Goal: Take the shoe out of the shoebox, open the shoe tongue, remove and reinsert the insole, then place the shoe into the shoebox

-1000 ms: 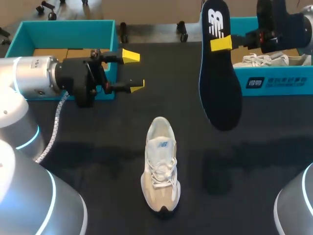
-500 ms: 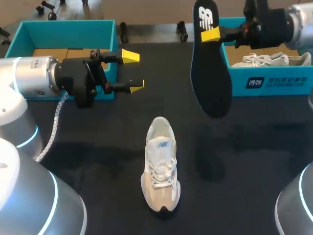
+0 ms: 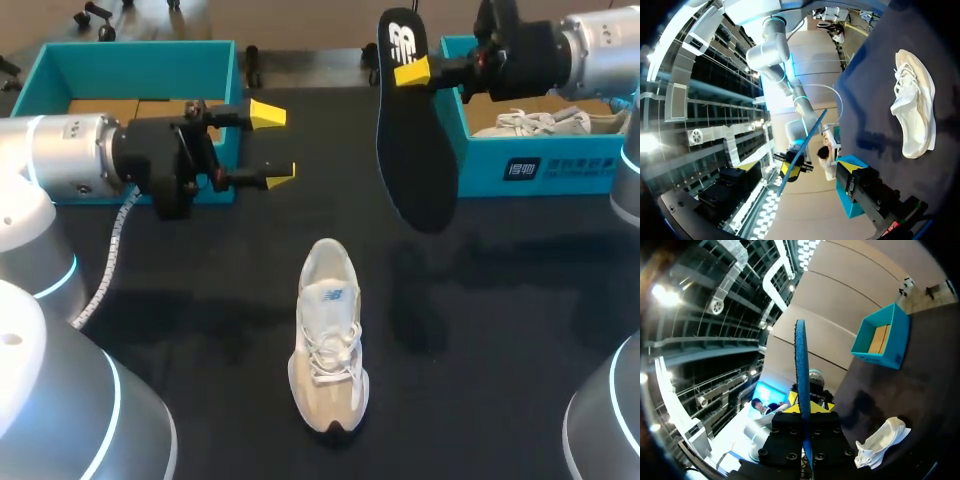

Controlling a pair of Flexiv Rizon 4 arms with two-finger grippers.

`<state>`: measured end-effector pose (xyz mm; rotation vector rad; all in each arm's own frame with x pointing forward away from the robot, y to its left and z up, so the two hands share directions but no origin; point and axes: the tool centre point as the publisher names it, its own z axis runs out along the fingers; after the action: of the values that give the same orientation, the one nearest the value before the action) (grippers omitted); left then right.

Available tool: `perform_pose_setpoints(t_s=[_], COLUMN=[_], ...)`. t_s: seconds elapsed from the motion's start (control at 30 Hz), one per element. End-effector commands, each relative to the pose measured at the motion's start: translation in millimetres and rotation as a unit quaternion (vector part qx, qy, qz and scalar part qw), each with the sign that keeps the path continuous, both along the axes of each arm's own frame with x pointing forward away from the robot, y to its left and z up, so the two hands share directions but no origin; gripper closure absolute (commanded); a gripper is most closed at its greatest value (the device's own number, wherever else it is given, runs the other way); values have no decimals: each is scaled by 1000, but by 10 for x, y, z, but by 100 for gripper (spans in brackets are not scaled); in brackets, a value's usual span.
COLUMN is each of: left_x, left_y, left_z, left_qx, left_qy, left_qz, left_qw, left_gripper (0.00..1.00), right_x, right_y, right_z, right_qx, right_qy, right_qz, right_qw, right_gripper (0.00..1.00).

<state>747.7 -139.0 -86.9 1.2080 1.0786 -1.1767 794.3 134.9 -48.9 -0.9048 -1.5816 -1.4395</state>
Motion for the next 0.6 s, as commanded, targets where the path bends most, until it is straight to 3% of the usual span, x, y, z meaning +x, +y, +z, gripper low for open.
perform_pose_setpoints(t_s=[0.03,0.2,0.5,0.6], left_x=[-4,-4,125,156], left_y=[-14,-14,-104,-167], left_z=[-9,-9,-108,-159], left_qx=[-1,-1,4,10], left_qy=[-1,-1,-2,-20], left_qz=[2,2,7,17], left_qw=[1000,1000,1000,1000], left_gripper=[0,0,0,0], right_x=[100,189,310,310], right_y=[76,146,269,269], right_z=[-103,-186,-240,-240], right_qx=[-3,-7,-16,-16], right_qy=[31,84,142,142], right_qz=[-4,-11,-16,-16], right_qw=[1000,996,990,990], right_gripper=[100,100,100,100])
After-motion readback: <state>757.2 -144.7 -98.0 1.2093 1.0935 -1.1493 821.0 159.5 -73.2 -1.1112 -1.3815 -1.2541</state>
